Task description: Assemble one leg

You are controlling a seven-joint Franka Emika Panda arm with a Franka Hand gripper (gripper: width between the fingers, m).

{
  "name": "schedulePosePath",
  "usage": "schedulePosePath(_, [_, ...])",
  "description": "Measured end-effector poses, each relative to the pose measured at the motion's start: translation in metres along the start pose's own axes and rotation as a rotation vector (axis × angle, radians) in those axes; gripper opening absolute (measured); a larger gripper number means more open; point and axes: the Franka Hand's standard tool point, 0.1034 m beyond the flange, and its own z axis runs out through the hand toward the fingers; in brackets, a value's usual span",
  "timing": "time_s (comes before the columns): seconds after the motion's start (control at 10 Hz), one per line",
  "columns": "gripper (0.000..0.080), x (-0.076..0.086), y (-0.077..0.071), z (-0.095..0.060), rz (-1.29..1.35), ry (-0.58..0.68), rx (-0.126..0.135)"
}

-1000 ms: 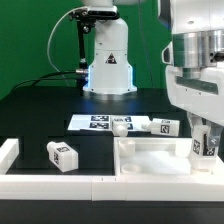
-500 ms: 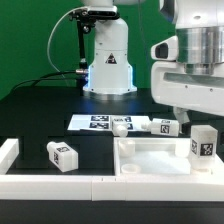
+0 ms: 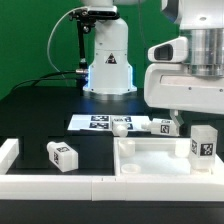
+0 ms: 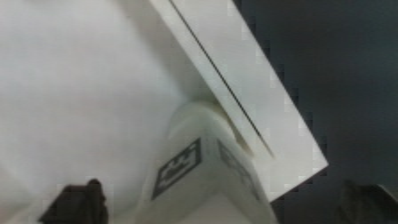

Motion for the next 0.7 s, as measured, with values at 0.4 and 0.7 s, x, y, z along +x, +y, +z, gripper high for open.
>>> schedulePosePath(0.4, [0.0435, 0.0019, 0.0009, 0.0007, -0.075, 0.01, -0.002])
schedulePosePath(0.7, [0.0284, 0.0016, 0.0003, 0.0008, 0.136, 0.008, 0.003])
